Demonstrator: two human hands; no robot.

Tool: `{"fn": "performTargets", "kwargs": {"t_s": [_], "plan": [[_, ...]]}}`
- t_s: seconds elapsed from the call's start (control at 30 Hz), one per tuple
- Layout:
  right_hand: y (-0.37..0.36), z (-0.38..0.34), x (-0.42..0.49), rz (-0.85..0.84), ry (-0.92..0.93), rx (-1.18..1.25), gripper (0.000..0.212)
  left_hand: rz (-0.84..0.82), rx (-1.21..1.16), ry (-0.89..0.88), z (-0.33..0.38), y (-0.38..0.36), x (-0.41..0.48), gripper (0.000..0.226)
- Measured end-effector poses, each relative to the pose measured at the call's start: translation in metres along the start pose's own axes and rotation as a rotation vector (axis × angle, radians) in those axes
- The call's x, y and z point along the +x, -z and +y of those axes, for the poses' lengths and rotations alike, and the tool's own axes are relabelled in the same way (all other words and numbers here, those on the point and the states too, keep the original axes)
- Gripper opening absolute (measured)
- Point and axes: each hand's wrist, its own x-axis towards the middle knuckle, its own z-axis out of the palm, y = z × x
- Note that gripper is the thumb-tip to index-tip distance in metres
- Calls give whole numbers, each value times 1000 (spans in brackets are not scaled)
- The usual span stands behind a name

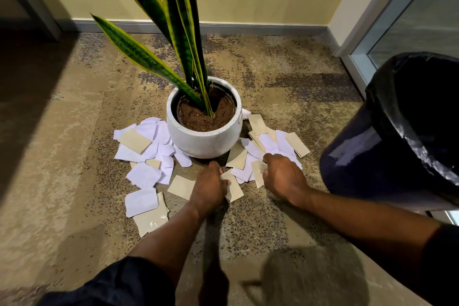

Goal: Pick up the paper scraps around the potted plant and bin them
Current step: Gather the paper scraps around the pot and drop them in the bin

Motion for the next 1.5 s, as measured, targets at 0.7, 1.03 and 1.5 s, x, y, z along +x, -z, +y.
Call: {"fn": "performTargets", "kwargs": {"t_s": [0.7, 1.03, 1.5], "plan": [[96, -20, 4, 4, -230, 113, 40, 115, -272, -197, 105, 66, -9, 14], [285, 10, -12, 144, -285, 81, 14, 296, -552, -399, 236, 118, -40, 13], [345, 102, -69, 201, -568, 8, 10, 248, -422, -570, 367, 43, -67, 20]]}}
